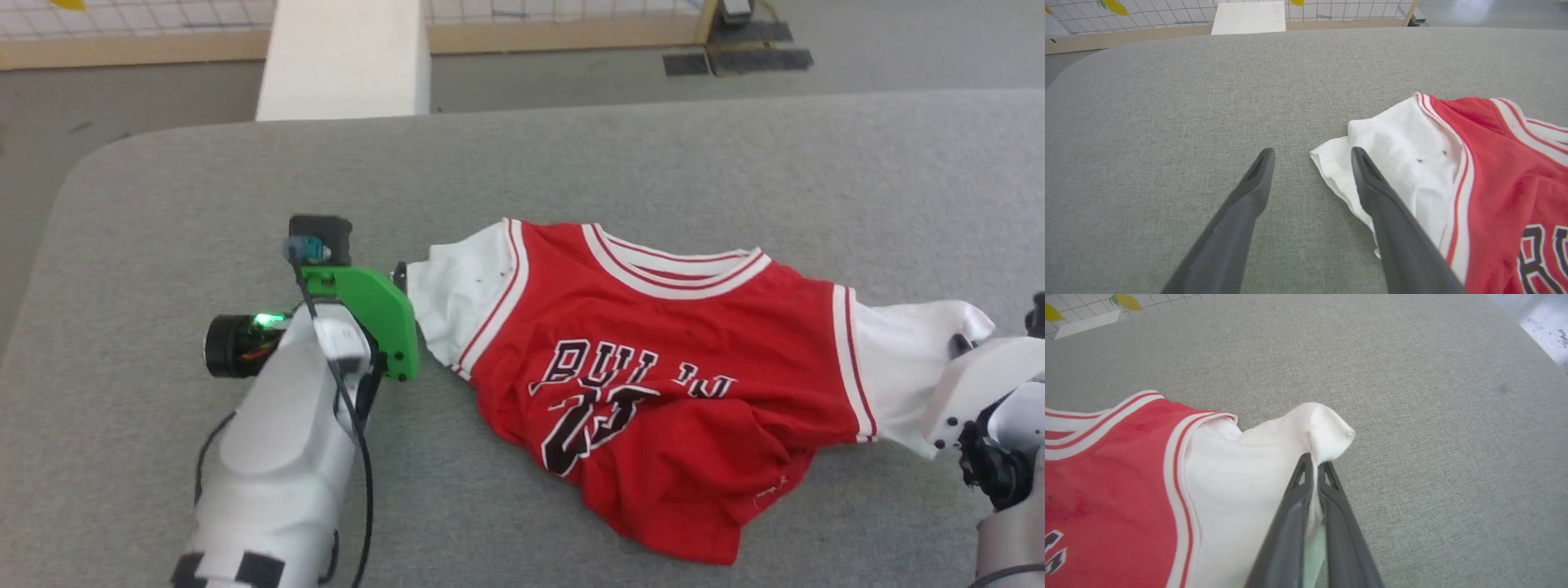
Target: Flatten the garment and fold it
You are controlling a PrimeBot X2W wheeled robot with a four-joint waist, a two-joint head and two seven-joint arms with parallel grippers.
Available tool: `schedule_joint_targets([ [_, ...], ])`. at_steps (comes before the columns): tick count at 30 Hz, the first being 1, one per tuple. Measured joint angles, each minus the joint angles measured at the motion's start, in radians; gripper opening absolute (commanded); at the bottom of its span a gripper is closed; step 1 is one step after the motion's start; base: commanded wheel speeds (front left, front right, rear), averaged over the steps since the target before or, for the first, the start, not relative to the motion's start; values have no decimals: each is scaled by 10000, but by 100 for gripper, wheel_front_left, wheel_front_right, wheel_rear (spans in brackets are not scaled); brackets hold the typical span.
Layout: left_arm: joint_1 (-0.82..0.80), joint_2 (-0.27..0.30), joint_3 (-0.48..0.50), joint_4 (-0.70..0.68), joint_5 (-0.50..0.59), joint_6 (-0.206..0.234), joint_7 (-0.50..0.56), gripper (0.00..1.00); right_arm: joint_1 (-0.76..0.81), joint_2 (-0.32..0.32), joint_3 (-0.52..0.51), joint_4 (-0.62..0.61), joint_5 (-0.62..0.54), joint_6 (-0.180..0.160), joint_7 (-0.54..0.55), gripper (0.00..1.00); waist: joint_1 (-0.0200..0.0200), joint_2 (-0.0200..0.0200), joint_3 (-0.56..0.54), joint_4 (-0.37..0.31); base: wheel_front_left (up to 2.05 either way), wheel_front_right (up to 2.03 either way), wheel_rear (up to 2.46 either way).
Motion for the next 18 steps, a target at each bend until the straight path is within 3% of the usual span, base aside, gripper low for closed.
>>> schedule_joint_targets([
  [12,-1917,353,-138,2180,-282,-247,2974,100,-247,6,1024,-36,458,0,221,0,0,0,964,-793,0,0,0],
  [15,-2341,403,-219,2489,-360,-518,3806,100,-323,8,1200,-58,514,0,297,0,0,0,1131,-939,0,0,0],
  [16,-2429,426,-245,2527,-366,-552,3962,92,-327,6,1248,-61,527,0,311,0,0,0,1173,-971,0,0,0],
  [18,-2608,502,-403,2594,-364,-775,4272,0,-330,4,1394,-73,533,0,399,0,0,0,1266,-1049,0,0,0],
])
